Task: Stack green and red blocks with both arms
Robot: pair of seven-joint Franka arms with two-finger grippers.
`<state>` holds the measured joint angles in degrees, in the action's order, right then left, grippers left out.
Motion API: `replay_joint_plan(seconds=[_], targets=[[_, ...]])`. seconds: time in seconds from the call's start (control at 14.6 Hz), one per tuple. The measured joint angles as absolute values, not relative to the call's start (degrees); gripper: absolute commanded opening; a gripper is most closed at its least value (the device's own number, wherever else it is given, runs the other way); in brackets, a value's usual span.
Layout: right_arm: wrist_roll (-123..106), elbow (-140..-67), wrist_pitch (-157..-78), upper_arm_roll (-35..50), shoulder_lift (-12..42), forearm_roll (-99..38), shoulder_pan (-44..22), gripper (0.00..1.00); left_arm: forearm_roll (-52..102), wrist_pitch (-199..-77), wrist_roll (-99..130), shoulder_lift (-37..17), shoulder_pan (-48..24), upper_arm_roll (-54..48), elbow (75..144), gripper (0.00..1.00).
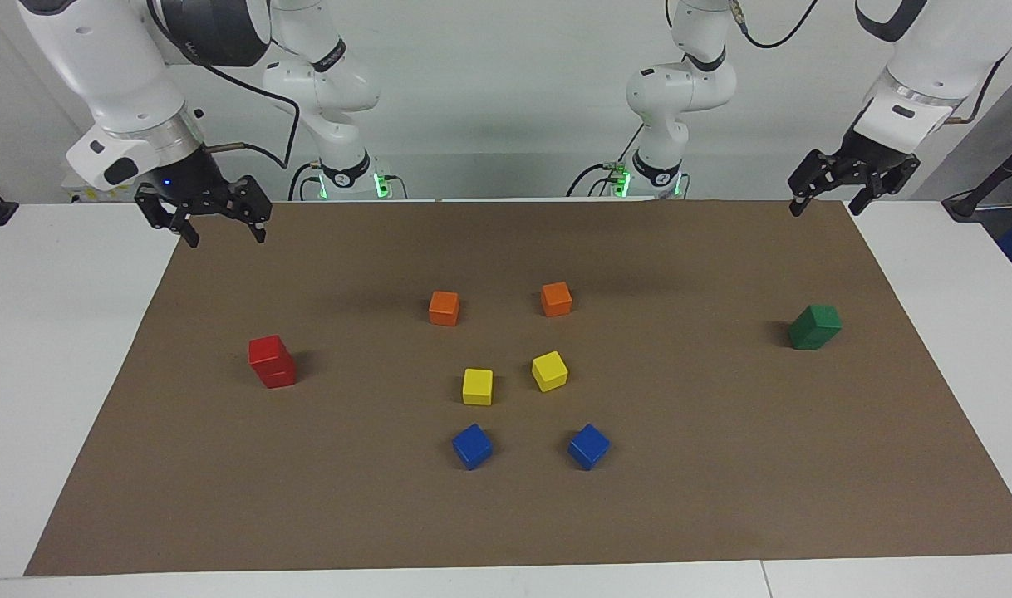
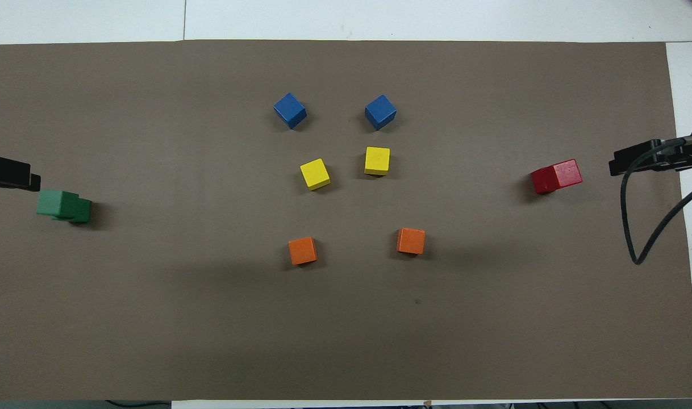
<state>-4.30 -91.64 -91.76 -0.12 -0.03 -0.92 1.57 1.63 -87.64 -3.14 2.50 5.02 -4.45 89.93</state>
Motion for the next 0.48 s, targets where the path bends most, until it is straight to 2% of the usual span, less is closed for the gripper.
replay_joint_plan(seconds=[0.48], targets=[[-4.3,-92.2,-91.3,-0.5,0.0,-0.7,1.7,1.0,1.6,-87.7,-3.1,2.5,5.0,-4.3,89.9,1.0]])
